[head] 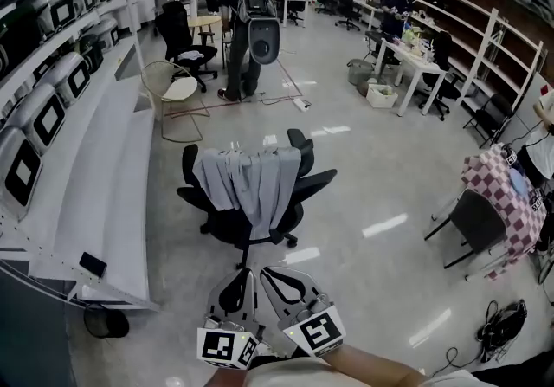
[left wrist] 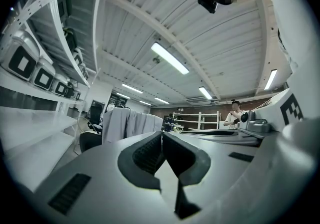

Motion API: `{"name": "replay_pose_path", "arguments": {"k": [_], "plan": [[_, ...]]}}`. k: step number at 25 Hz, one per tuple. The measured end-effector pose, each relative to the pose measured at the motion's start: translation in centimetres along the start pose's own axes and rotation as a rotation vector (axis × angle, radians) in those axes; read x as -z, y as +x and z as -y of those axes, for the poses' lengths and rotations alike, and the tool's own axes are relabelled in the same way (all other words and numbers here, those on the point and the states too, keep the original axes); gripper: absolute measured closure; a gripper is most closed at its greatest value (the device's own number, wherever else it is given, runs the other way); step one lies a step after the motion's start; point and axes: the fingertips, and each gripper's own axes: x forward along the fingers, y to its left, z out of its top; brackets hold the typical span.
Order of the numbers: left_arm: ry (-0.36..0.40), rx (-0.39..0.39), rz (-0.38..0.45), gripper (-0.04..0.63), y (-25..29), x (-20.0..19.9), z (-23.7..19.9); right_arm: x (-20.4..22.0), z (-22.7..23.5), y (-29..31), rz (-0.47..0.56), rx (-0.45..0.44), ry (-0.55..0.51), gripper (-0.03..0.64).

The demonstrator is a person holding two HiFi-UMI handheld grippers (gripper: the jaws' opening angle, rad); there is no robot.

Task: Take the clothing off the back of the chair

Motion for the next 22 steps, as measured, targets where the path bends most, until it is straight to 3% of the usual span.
{"name": "replay_pose_path", "arguments": {"k": [9, 22], "plan": [[-0.011, 0.006, -0.001, 0.583, 0.7, 0.1, -0.5, -0.4, 0.1, 0.8, 0.01, -0.003, 0.004, 0.598], [0.022, -0.051, 0.0, 0.583, 4.9, 0.3, -0.6, 0.2, 5.2, 2.3, 0.034, -0.023, 0.039, 0.598]]}}
